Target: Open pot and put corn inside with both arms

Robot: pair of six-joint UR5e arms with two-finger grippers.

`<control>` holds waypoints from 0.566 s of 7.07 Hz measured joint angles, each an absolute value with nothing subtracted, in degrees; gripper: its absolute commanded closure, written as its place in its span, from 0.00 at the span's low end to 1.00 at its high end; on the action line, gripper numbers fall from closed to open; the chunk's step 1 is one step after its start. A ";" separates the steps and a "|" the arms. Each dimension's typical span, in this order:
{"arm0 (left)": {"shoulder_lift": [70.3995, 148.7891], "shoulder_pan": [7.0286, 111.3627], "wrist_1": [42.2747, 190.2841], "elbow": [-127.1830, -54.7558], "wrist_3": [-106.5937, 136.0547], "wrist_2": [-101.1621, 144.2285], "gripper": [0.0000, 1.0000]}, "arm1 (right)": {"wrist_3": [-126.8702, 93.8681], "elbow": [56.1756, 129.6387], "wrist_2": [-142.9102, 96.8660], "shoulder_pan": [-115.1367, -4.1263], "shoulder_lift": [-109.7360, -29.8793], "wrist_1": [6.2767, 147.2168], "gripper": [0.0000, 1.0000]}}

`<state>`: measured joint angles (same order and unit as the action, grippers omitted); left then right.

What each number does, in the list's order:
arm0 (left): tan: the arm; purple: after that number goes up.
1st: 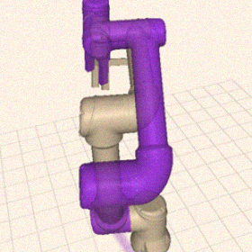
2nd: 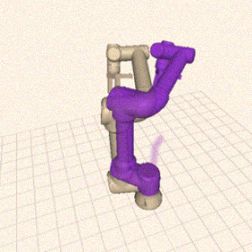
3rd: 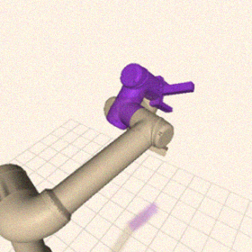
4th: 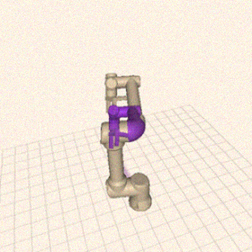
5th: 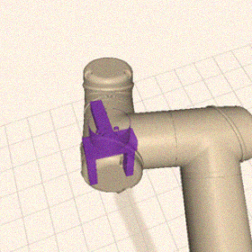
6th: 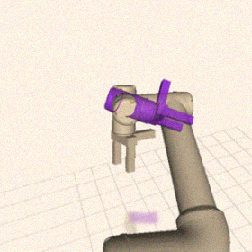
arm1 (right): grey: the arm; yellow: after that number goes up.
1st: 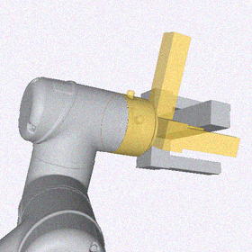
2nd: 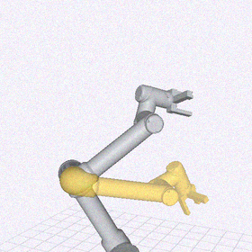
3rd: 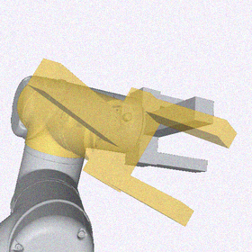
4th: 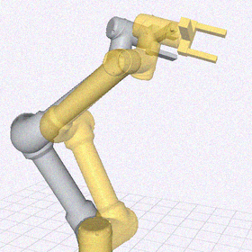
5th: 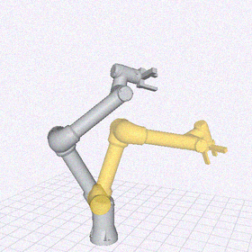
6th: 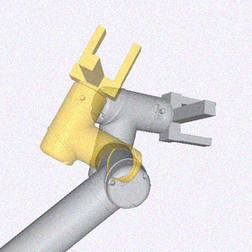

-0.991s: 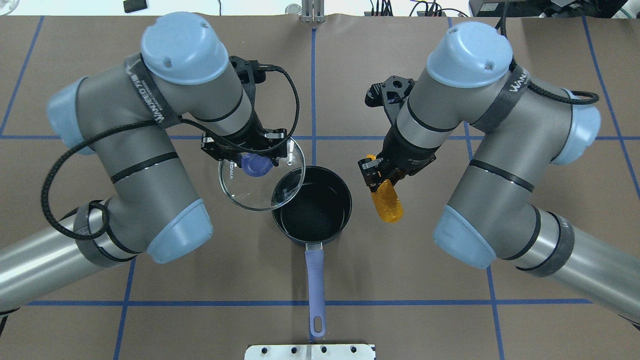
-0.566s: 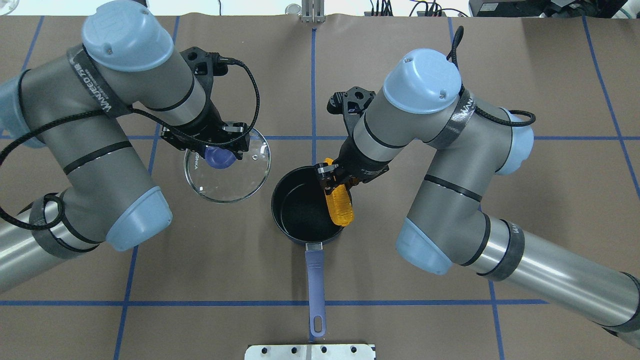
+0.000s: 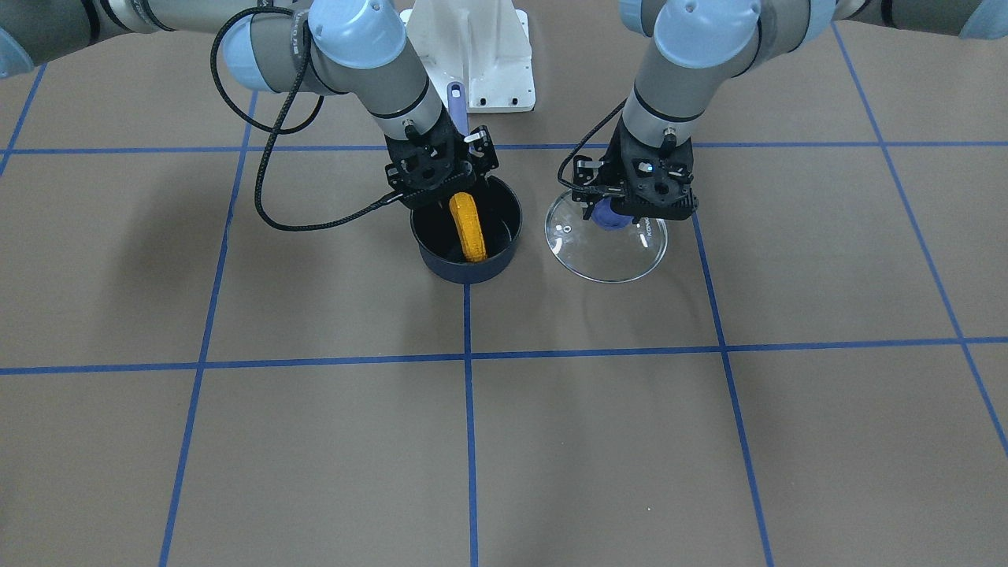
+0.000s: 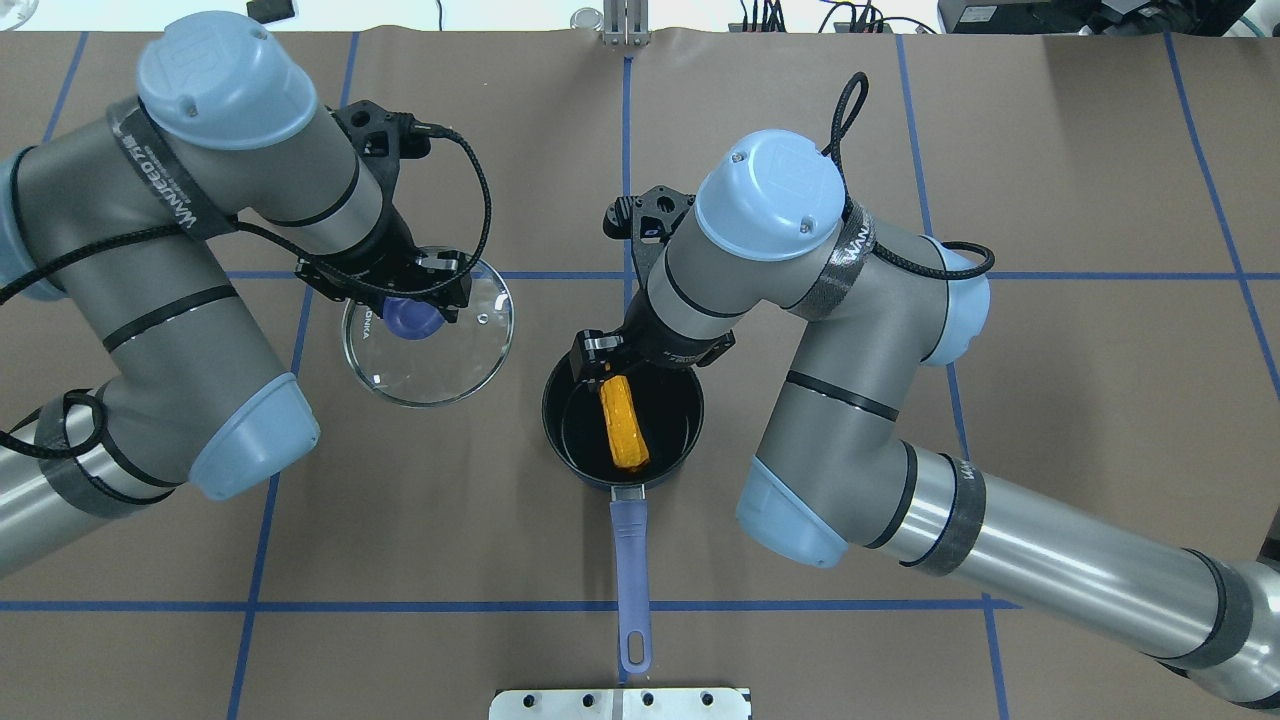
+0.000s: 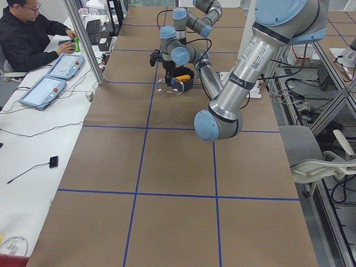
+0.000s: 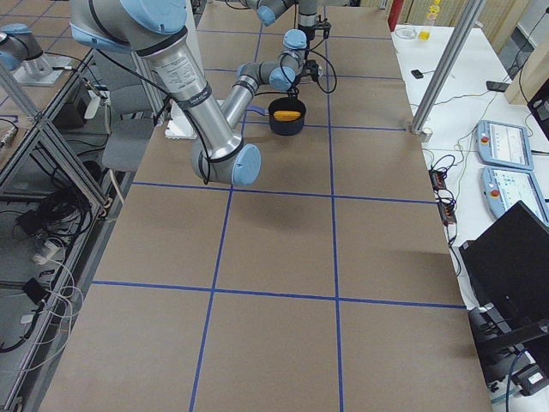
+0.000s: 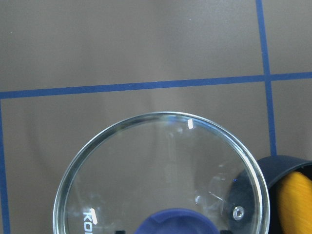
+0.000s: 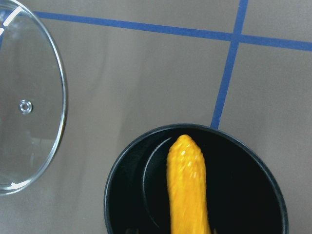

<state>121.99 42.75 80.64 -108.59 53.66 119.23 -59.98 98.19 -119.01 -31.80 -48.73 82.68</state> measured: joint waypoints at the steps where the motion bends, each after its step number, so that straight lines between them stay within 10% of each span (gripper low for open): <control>1: 117.81 43.82 82.14 -110.02 51.19 119.44 0.39 | -59.90 98.30 -119.11 -31.77 -48.78 82.70 0.00; 4: 103.82 50.25 92.20 -109.35 40.02 125.46 0.37 | -59.48 98.83 -119.03 -32.92 -49.38 82.70 0.00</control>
